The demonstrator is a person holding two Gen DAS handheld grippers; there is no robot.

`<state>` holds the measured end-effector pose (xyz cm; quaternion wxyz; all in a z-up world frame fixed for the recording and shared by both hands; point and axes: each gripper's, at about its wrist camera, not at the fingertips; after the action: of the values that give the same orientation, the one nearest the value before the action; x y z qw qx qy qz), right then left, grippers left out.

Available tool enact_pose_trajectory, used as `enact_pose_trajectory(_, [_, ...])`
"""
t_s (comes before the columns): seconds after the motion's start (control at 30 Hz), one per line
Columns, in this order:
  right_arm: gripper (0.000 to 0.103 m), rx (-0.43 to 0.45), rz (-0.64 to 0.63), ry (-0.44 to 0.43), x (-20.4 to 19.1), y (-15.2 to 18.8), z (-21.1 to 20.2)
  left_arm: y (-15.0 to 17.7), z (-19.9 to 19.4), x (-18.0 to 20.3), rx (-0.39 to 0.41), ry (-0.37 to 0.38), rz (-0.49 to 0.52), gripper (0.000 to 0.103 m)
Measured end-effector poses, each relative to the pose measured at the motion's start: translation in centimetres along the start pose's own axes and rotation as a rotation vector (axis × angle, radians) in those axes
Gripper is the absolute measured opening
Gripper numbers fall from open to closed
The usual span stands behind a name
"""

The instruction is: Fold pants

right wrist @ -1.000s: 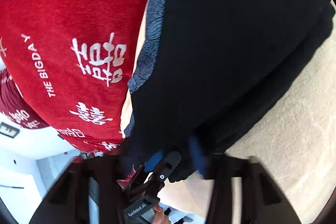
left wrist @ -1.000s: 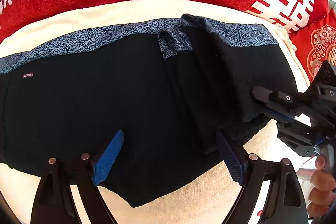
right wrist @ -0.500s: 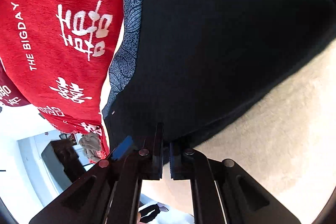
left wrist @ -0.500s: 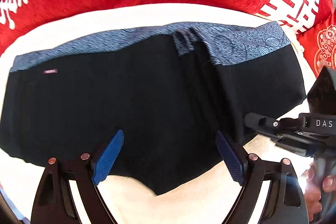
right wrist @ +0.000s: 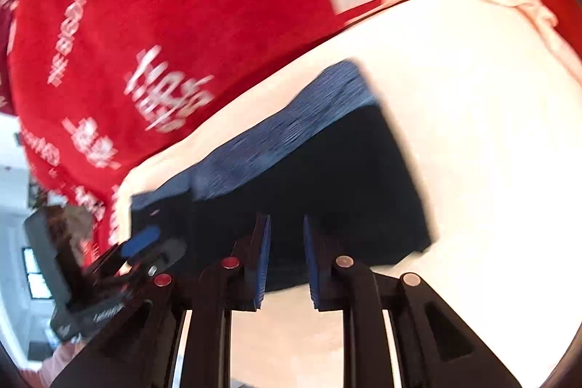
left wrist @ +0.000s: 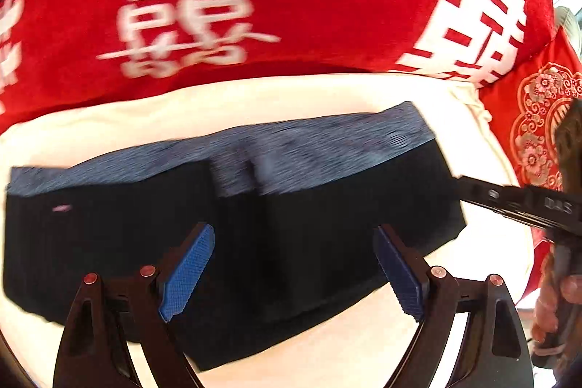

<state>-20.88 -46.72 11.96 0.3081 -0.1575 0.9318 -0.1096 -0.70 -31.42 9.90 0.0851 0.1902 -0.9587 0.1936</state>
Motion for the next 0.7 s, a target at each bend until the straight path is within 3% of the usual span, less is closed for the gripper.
enact_pose_trajectory(0.1, [0.020,-0.049,-0.012,0.034,1.2,-1.3,2.3,-0.3,2.3,1.2,-0.016,-0.021,-0.012,0.090])
enact_pose_trajectory(0.23, [0.020,-0.113,0.007,0.005,1.5,-0.2,4.6,1.2,5.9,-0.1,-0.094,-0.121,-0.040,0.090])
enact_pose_trajectory(0.27, [0.020,-0.113,-0.001,0.003,1.4,0.3,4.6,1.6,5.5,0.0,-0.060,-0.119,-0.016,0.090])
enact_pose_trajectory(0.37, [0.020,-0.132,-0.053,0.012,0.5,1.5,4.4,2.5,4.8,0.1,-0.066,-0.161,0.023,0.090])
enact_pose_trajectory(0.57, [0.022,-0.183,-0.144,0.035,-1.2,2.7,4.2,4.4,1.8,-3.2,-0.084,-0.165,-0.143,0.090])
enact_pose_trajectory(0.7, [0.032,-0.204,-0.176,0.043,-1.9,2.8,3.9,6.5,-0.7,-5.6,-0.072,-0.176,-0.230,0.090])
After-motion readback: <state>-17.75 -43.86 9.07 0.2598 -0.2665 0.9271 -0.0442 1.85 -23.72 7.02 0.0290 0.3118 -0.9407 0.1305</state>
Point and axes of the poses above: each gripper's, at about its wrist camera, not at the fingertips, and z roughly the way its jaws point, x to its right, y to its underside, and after that the axes turned 3 degrees about x, right-handed
